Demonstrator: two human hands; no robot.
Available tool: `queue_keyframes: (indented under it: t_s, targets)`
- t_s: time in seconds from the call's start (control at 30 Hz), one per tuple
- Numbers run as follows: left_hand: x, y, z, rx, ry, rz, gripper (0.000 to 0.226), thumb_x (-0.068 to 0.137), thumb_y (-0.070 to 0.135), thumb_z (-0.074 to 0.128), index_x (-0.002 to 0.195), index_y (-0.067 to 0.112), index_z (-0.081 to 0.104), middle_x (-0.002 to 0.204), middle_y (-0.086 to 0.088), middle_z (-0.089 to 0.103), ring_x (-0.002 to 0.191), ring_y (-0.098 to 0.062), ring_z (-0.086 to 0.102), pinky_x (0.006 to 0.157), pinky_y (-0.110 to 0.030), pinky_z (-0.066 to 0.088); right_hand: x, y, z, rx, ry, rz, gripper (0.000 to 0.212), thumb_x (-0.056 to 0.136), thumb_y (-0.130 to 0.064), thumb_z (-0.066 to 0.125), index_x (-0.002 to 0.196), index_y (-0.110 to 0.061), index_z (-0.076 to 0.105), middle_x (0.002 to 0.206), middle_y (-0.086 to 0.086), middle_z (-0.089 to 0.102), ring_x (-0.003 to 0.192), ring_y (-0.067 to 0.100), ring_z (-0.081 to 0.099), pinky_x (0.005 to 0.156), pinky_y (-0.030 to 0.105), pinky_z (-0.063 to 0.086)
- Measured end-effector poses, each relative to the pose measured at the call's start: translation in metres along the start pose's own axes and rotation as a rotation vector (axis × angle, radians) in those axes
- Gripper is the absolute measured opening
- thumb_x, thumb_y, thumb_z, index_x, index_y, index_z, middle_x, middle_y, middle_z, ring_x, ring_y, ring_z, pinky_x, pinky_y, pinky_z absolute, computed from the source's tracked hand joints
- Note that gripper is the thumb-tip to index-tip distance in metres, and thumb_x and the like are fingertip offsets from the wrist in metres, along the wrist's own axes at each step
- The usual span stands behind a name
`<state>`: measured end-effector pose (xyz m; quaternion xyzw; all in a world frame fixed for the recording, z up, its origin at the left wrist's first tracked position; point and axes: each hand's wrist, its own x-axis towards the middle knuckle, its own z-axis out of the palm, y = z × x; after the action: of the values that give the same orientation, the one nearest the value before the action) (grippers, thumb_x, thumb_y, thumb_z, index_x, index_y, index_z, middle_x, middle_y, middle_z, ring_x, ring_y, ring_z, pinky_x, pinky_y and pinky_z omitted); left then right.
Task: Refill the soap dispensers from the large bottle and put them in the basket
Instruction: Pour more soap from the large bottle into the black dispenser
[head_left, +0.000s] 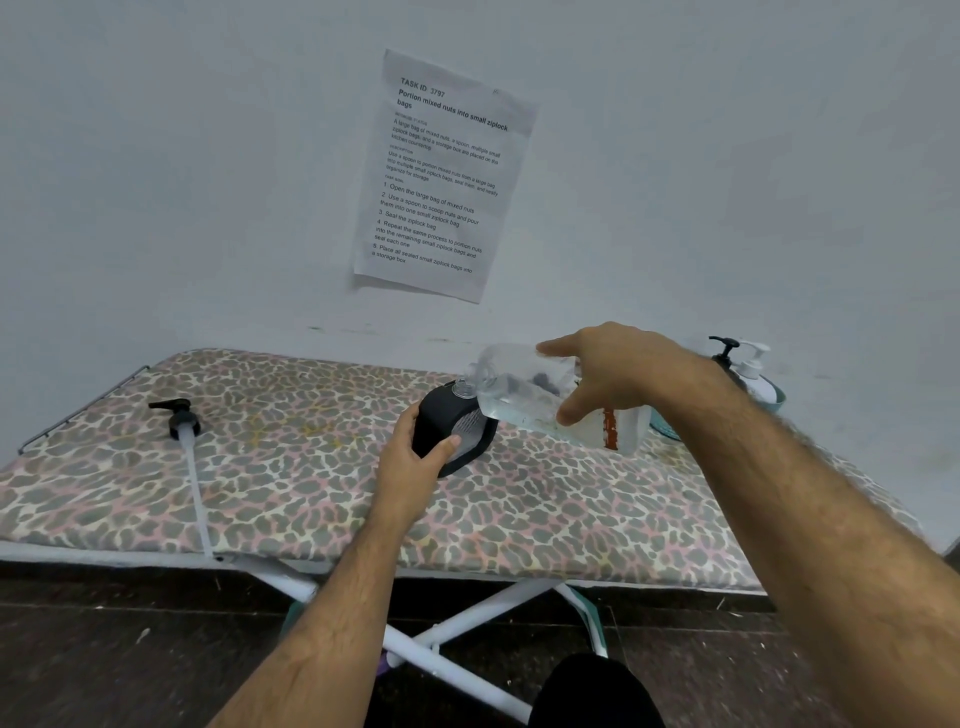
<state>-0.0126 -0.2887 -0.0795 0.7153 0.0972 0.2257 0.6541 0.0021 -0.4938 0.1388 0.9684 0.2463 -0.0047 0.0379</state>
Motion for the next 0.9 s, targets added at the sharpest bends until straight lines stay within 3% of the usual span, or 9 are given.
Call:
queue_keyframes:
  t_s: [0.63, 0.9]
  targets:
    - [-0.0015, 0.0023, 0.0011, 0.005, -0.001, 0.008, 0.061, 0.09, 0.026, 0.071, 0.144, 0.029, 0.042, 0.126, 0.014, 0.059, 0.12, -0.011, 0.058, 0.106, -0.043, 0.049, 0.0005, -0.0022, -0.0039, -0.018, -0.009, 0.005, 0.086, 0.077, -0.046, 0.079, 0.15, -0.042, 0.033, 0.137, -0.006, 0.056, 0.117, 0.015, 0.053, 0.085, 0.033, 0.044]
    - [-0.0016, 0.0022, 0.0005, 0.017, -0.001, 0.011, 0.06, 0.091, 0.026, 0.071, 0.144, 0.027, 0.043, 0.129, 0.01, 0.06, 0.12, -0.012, 0.058, 0.104, -0.044, 0.05, 0.0013, -0.0035, -0.0055, -0.014, -0.021, 0.008, 0.086, 0.077, -0.045, 0.08, 0.15, -0.041, 0.034, 0.14, -0.005, 0.054, 0.12, 0.017, 0.053, 0.092, 0.036, 0.046]
